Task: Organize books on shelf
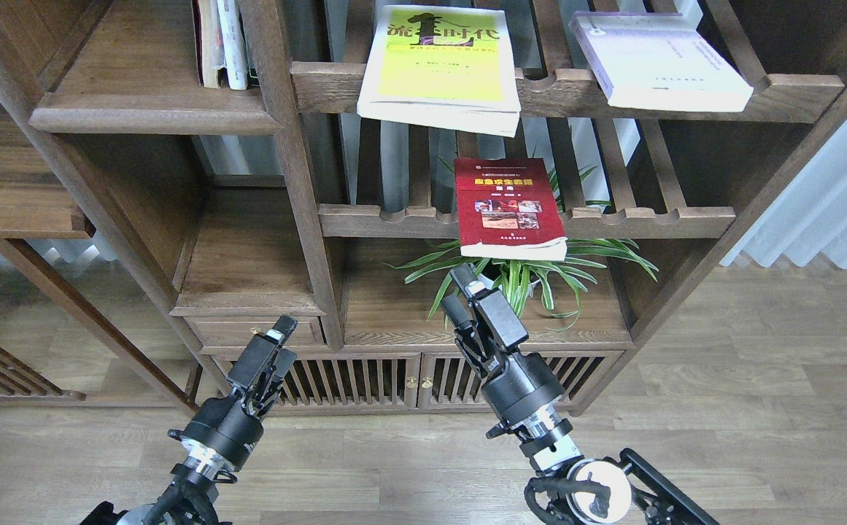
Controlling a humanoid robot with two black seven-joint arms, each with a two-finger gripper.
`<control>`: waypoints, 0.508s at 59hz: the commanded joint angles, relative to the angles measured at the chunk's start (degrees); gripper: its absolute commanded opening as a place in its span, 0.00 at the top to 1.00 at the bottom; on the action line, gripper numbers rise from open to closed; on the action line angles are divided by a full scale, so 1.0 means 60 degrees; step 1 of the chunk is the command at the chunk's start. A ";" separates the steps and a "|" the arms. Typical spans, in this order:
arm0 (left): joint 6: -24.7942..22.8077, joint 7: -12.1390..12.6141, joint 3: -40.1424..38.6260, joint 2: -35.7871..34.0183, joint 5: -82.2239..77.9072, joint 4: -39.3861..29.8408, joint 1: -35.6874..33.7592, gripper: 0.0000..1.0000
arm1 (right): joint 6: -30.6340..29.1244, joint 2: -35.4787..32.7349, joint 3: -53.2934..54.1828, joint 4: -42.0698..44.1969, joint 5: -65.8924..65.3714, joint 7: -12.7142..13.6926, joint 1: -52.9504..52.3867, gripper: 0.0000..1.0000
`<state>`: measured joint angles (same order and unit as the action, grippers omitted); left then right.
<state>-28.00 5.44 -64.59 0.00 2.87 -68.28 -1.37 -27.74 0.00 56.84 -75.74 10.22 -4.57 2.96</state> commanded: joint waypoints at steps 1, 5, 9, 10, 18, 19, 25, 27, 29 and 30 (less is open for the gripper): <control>0.0000 -0.0013 0.0071 -0.0001 -0.0010 -0.0119 -0.0386 0.00 | -0.0044 0.0000 0.0034 -0.0019 -0.0049 0.0015 0.0181 0.01; 0.0000 0.0002 0.0174 -0.0015 -0.0010 -0.0119 -0.0548 0.00 | -0.0044 0.0000 0.0034 -0.0019 -0.0049 0.0015 0.0298 0.01; 0.0000 0.0016 0.0174 -0.0103 -0.0024 -0.0119 -0.0578 0.00 | -0.0044 0.0000 0.0019 -0.0019 -0.0063 0.0015 0.0430 0.01; 0.0000 0.0016 0.0174 -0.0118 -0.0024 -0.0119 -0.0578 0.00 | -0.0044 0.0000 0.0005 -0.0019 -0.0078 0.0015 0.0473 0.01; 0.0000 0.0016 0.0159 -0.0133 -0.0024 -0.0119 -0.0563 0.00 | -0.0044 0.0000 0.0005 0.0025 -0.0093 0.0015 0.0518 0.01; 0.0000 0.0016 0.0159 -0.0133 -0.0024 -0.0134 -0.0563 0.00 | -0.0044 0.0000 0.0005 0.0025 -0.0107 0.0015 0.0518 0.01; 0.0000 0.0016 0.0203 -0.0103 -0.0039 -0.0134 -0.0548 0.00 | -0.0044 0.0000 0.0004 0.0040 -0.0093 -0.0087 0.0518 0.01; 0.0000 0.0016 0.0203 -0.0103 -0.0039 -0.0134 -0.0534 0.00 | -0.0044 0.0000 0.0005 0.0040 -0.0093 -0.0088 0.0518 0.01; 0.0000 0.0016 0.0203 -0.0089 -0.0054 -0.0134 -0.0519 0.00 | -0.0044 0.0000 0.0005 0.0039 -0.0107 -0.0102 0.0518 0.01; 0.0000 0.0016 0.0188 -0.0074 -0.0054 -0.0134 -0.0519 0.00 | -0.0044 0.0000 0.0005 0.0040 -0.0093 -0.0102 0.0518 0.01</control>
<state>-28.00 5.54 -63.43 -0.68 2.68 -69.08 -4.72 -28.00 0.00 56.81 -75.55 9.66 -4.90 6.06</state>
